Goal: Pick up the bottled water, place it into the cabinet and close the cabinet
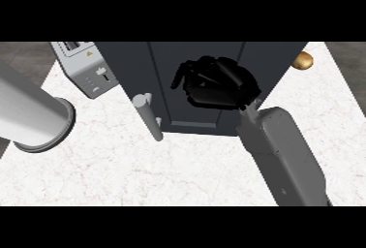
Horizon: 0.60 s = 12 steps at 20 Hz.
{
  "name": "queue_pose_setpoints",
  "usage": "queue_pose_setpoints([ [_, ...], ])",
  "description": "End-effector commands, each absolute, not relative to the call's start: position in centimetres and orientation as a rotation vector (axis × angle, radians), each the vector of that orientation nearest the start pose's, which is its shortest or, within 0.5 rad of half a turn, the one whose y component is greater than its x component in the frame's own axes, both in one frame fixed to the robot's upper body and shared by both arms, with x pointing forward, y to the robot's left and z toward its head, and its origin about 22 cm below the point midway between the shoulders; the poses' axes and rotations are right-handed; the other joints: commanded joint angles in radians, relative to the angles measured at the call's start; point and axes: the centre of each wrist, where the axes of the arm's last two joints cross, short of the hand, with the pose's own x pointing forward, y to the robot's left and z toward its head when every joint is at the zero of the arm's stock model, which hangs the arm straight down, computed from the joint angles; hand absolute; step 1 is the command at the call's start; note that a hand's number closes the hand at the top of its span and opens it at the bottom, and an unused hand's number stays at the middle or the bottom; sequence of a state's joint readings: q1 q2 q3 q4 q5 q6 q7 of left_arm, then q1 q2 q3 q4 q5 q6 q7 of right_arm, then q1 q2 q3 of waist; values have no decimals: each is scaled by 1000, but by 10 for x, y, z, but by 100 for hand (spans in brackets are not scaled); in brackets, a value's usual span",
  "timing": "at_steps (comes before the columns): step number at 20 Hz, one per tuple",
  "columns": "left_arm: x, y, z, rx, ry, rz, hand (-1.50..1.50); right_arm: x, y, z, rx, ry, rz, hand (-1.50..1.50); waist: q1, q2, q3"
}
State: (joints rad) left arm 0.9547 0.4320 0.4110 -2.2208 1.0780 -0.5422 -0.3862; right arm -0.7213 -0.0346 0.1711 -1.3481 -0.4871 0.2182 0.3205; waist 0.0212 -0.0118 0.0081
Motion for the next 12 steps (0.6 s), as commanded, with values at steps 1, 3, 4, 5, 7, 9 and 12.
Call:
queue_pose_setpoints([
  [1,11,381,104,-351,-1984,233,-150,387,-95,165,701,-1552,445,150,15,15,-8],
  [3,19,389,112,-349,-2008,237,-150,390,-85,163,737,-1551,465,150,14,17,-8],
  [4,21,385,108,-355,-1989,244,-150,392,-92,175,745,-1557,443,150,10,17,-8],
  [5,17,392,115,-374,-1992,242,-150,390,-80,160,756,-1534,426,150,25,19,-8],
  [7,22,385,111,-373,-1985,243,-150,392,-74,186,824,-1512,454,150,26,19,-8],
  [9,23,394,116,-366,-1991,224,-150,389,-75,159,828,-1503,459,150,28,20,-8],
  [12,27,390,113,-375,-1981,237,-150,389,-73,176,825,-1513,469,150,23,20,-8],
])
